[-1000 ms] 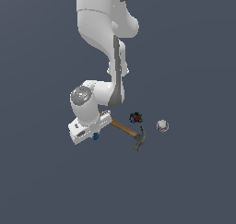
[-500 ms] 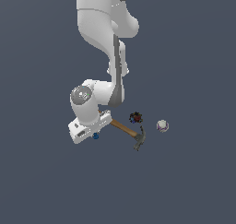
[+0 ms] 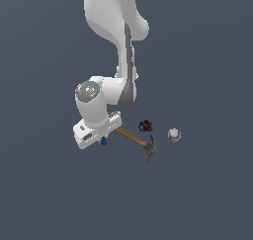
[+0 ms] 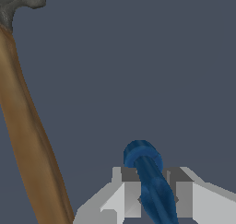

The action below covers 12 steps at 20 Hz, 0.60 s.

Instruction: Pick up a designated object from a clutter of objects.

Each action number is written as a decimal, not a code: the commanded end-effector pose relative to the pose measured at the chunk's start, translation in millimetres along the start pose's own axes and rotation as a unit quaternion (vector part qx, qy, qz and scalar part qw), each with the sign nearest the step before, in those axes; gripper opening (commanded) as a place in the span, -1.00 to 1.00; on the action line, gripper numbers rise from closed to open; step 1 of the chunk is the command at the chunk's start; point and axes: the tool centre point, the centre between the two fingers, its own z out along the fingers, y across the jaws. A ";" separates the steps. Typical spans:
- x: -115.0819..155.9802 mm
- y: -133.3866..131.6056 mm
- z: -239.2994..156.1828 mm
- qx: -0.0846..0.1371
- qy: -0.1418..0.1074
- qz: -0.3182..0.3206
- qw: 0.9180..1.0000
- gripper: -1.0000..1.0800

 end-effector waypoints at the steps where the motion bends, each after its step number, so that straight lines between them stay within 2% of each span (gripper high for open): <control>1: 0.7 -5.0 -17.0 0.000 0.000 0.000 1.000 -1.00; 12: 3.8 -38.2 -128.3 -0.001 0.000 0.000 1.000 -1.00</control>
